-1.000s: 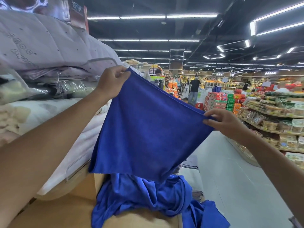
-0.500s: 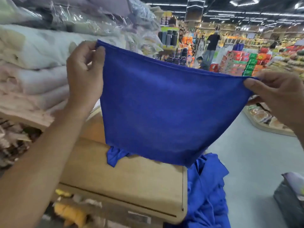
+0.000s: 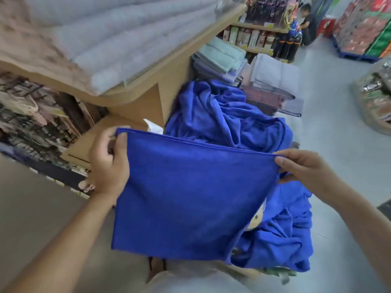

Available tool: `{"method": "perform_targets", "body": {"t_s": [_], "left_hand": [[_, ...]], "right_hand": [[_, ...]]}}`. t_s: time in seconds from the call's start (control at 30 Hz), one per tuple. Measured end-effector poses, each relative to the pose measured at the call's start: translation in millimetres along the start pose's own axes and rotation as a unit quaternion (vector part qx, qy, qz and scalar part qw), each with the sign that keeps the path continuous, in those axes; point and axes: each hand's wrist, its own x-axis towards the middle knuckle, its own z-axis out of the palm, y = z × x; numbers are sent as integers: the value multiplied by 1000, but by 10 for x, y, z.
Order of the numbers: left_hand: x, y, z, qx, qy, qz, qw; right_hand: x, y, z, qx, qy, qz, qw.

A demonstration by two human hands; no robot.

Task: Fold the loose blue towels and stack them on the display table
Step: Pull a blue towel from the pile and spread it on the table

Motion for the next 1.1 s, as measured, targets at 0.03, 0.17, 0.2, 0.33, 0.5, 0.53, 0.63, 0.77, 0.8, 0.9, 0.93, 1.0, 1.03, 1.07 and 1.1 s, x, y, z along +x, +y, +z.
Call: {"method": "perform_targets", "body": {"t_s": [0.03, 0.17, 0.2, 0.33, 0.5, 0.53, 0.63, 0.77, 0.8, 0.9, 0.93, 1.0, 1.03, 1.07, 1.1], "left_hand": [[-45, -119, 36, 5, -17, -48, 999], [54, -472, 232, 32, -69, -148, 986], [141, -541, 295, 36, -79, -165, 982], [571, -808, 638, 28, -117, -215, 969], [936, -1191, 1076, 76, -172, -246, 951], [942, -1263, 1145, 85, -183, -251, 947], [866, -1450, 1273, 117, -224, -293, 922], [561, -1429, 1039, 181, -266, -258, 911], [430, -1381, 907, 166, -264, -238, 920], [-118, -1231, 408, 121, -242, -198, 942], [-311, -1173, 235, 116, -222, -198, 948], [-679, -1088, -66, 98, -165, -231, 954], [-856, -1072, -172, 81, -140, -262, 951], [-1028, -1065, -249, 64, -122, -302, 943], [-1184, -1065, -292, 49, -115, -351, 928]], "right_hand": [[67, 92, 82, -10, -2, 15, 1000], [384, 233, 249, -54, 37, 4, 998], [482, 231, 254, -59, 54, 3, 997], [925, 206, 240, -61, 107, 28, 992], [1411, 252, 290, -44, 158, 70, 984], [1474, 290, 317, -54, 164, 74, 982], [1532, 419, 426, -126, 161, 92, 975], [1264, 445, 559, -194, 163, 62, 965], [1108, 450, 588, -194, 173, 38, 965], [442, 539, 728, -128, 149, 37, 980], [198, 597, 785, -99, 124, 62, 985], [-260, 684, 891, -45, 63, 123, 989], [-451, 718, 932, -14, 39, 154, 987], [-599, 759, 969, 10, 19, 185, 982], [-719, 802, 1001, 25, -1, 214, 977]]}}
